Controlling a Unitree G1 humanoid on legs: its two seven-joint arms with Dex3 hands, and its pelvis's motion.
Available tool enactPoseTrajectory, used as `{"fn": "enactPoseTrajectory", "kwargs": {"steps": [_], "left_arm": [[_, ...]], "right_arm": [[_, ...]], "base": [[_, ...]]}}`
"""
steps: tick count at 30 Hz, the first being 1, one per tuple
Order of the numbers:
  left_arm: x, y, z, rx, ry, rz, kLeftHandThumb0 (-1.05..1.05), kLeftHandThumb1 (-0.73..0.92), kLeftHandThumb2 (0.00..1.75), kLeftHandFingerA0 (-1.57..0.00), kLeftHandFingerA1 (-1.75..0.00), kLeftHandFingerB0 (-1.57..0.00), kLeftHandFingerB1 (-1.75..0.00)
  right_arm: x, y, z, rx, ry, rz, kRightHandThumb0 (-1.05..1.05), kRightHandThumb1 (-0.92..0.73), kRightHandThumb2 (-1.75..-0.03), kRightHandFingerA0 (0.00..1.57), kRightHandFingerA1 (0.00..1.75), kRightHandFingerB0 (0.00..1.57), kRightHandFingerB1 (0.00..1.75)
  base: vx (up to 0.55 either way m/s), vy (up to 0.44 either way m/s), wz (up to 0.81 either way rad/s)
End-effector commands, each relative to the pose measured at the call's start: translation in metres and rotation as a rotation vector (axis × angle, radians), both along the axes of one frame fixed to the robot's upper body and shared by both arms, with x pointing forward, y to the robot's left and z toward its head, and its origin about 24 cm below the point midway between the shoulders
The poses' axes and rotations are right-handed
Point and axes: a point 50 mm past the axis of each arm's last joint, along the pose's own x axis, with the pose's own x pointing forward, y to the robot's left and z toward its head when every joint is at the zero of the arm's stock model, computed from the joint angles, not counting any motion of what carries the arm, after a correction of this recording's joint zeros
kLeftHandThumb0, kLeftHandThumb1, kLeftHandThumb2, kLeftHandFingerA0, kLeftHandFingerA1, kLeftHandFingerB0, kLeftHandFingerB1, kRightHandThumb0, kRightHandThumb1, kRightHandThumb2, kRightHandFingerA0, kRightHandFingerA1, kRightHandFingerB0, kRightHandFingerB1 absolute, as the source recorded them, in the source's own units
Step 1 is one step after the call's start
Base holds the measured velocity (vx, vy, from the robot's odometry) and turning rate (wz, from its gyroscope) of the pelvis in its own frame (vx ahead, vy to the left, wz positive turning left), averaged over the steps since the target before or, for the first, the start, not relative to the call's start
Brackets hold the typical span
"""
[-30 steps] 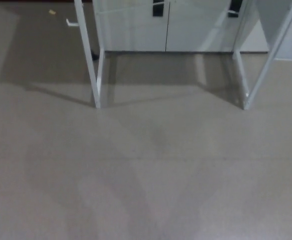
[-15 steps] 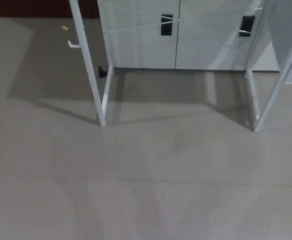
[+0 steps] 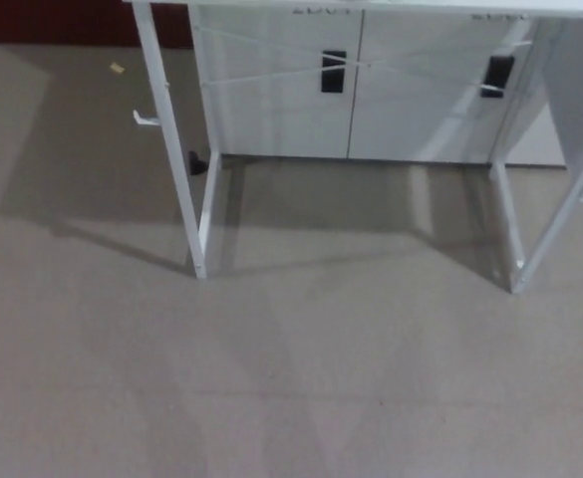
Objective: The robot walk towards a table in front and click the button on the base of the boilling pot using its left middle finger
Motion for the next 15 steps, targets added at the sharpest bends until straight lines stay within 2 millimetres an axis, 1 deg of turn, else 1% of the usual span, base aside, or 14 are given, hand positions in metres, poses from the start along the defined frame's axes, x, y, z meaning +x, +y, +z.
{"fn": "enactPoseTrajectory", "kwargs": {"steps": [1,2,3,7,8,9,10,11,15], "left_arm": [[-0.003,0.003,0.001,0.005,0.017,-0.01,-0.37,0.49,0.66,-0.29,-0.42,-0.17,-0.36],[-0.001,0.003,0.002,0.022,0.014,-0.029,-0.39,0.49,0.67,-0.31,-0.43,-0.17,-0.36],[0.001,0.003,0.002,0.021,0.01,-0.03,-0.36,0.49,0.65,-0.31,-0.43,-0.17,-0.36],[0.0,0.003,0.002,0.004,0.011,-0.001,-0.36,0.49,0.65,-0.3,-0.42,-0.17,-0.36],[0.0,0.003,0.002,0.005,0.007,-0.004,-0.3,0.57,0.57,-0.36,-0.38,-0.2,-0.3],[0.002,0.003,0.002,0.006,0.004,-0.002,-0.36,0.49,0.65,-0.31,-0.42,-0.19,-0.36],[0.002,0.003,0.002,0.001,0.001,-0.002,-0.36,0.49,0.65,-0.31,-0.42,-0.18,-0.36],[0.003,0.003,0.002,0.003,0.003,-0.007,-0.38,0.49,0.66,-0.31,-0.42,-0.17,-0.36],[0.008,0.002,0.002,0.013,0.003,-0.015,-0.37,0.5,0.65,-0.31,-0.42,-0.17,-0.36]], "right_arm": [[-0.005,-0.005,-0.001,-0.003,0.027,-0.026,-0.41,-0.48,-0.77,0.62,0.62,0.34,0.5],[-0.003,-0.004,-0.001,-0.007,0.026,-0.017,-0.44,-0.48,-0.78,0.64,0.65,0.33,0.5],[-0.002,-0.004,-0.001,-0.011,0.028,-0.016,-0.44,-0.48,-0.78,0.6,0.62,0.34,0.5],[-0.002,-0.005,-0.001,-0.022,0.038,-0.013,-0.45,-0.48,-0.79,0.63,0.64,0.34,0.5],[-0.003,-0.005,-0.001,-0.022,0.032,-0.01,-0.45,-0.47,-0.79,0.63,0.64,0.35,0.51],[-0.001,-0.004,-0.001,-0.018,0.026,-0.013,-0.44,-0.47,-0.79,0.63,0.64,0.34,0.51],[0.0,-0.004,0.0,-0.02,0.025,-0.008,-0.37,-0.61,-0.58,0.71,0.55,0.39,0.4],[0.001,-0.004,0.0,-0.022,0.024,-0.005,-0.45,-0.48,-0.78,0.65,0.65,0.32,0.5],[0.007,-0.005,0.002,-0.019,0.014,-0.014,-0.44,-0.48,-0.78,0.65,0.64,0.33,0.5]], "base": [[0.16,-0.006,0.14],[0.17,-0.032,0.15],[0.2,-0.062,0.13],[0.16,-0.154,0.09],[0.14,-0.25,0.1],[0.22,-0.237,0.23],[0.28,-0.303,-0.24],[0.28,-0.256,0.59],[0.12,-0.188,0.0]]}}
